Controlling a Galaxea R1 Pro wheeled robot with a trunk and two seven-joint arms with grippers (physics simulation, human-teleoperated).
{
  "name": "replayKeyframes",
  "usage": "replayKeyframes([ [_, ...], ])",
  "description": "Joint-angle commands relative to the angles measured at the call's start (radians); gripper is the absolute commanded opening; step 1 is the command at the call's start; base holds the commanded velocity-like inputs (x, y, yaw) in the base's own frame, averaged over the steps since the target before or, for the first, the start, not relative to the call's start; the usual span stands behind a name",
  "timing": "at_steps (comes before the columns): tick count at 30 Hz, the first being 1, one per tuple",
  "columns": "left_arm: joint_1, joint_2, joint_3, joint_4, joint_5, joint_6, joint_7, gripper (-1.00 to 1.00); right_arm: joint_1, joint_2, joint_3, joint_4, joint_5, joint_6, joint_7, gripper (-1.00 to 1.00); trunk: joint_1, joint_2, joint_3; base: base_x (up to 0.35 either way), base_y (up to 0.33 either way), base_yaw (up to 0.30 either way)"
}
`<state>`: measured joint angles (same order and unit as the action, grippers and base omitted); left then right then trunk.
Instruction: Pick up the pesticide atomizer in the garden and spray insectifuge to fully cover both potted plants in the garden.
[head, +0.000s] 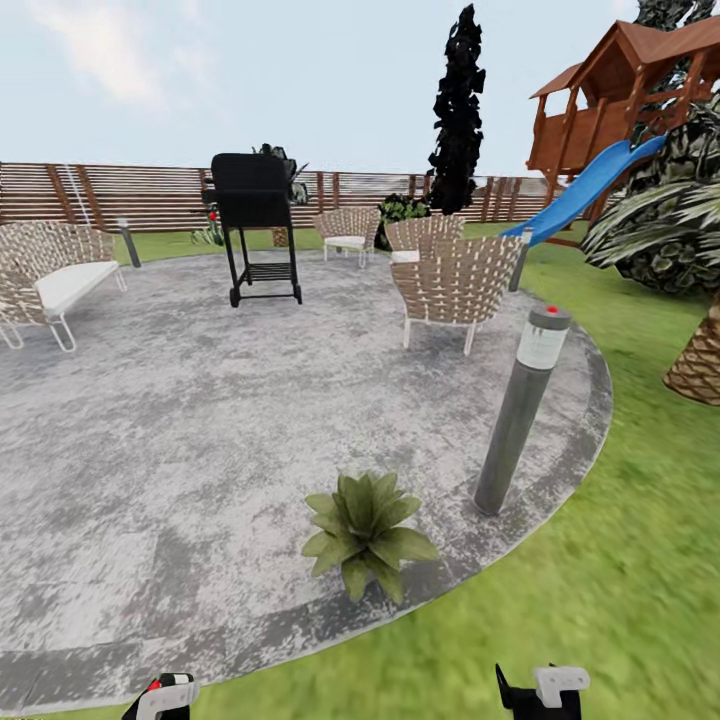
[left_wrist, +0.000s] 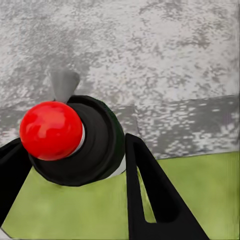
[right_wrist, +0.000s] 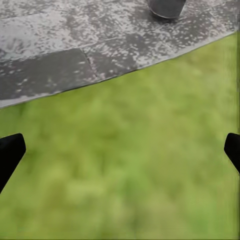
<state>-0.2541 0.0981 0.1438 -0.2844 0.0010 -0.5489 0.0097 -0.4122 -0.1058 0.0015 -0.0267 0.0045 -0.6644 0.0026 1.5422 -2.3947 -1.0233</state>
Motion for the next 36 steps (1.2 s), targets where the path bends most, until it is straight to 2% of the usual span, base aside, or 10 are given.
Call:
replayKeyframes([
  [1, -0.001, 0.0, 0.0, 0.001, 0.0, -0.003, 0.001, -1.0, 0.0, 0.0, 0.0, 0.001, 0.001, -0.003, 0.0, 1.0, 0.0, 0.0, -0.001, 0.195, -0.168, 0.18],
  [15, -0.001, 0.0, 0.0, -0.001, 0.001, -0.004, 0.001, -1.0, 0.0, 0.0, 0.0, 0.001, 0.001, -0.003, 0.0, 1.0, 0.0, 0.0, 0.0, -0.005, -0.158, 0.244],
  [26, -0.001, -0.001, 0.0, 0.0, 0.001, -0.003, 0.001, -1.0, 0.0, 0.0, 0.0, 0.001, 0.0, -0.003, -0.001, 1.0, 0.0, 0.0, 0.0, 0.0, -0.019, 0.018],
  [36, -0.001, 0.0, 0.0, 0.001, 0.001, -0.003, 0.001, -1.0, 0.0, 0.0, 0.001, 0.001, 0.0, -0.003, 0.002, 1.0, 0.0, 0.0, 0.0, 0.0, -0.245, 0.0],
])
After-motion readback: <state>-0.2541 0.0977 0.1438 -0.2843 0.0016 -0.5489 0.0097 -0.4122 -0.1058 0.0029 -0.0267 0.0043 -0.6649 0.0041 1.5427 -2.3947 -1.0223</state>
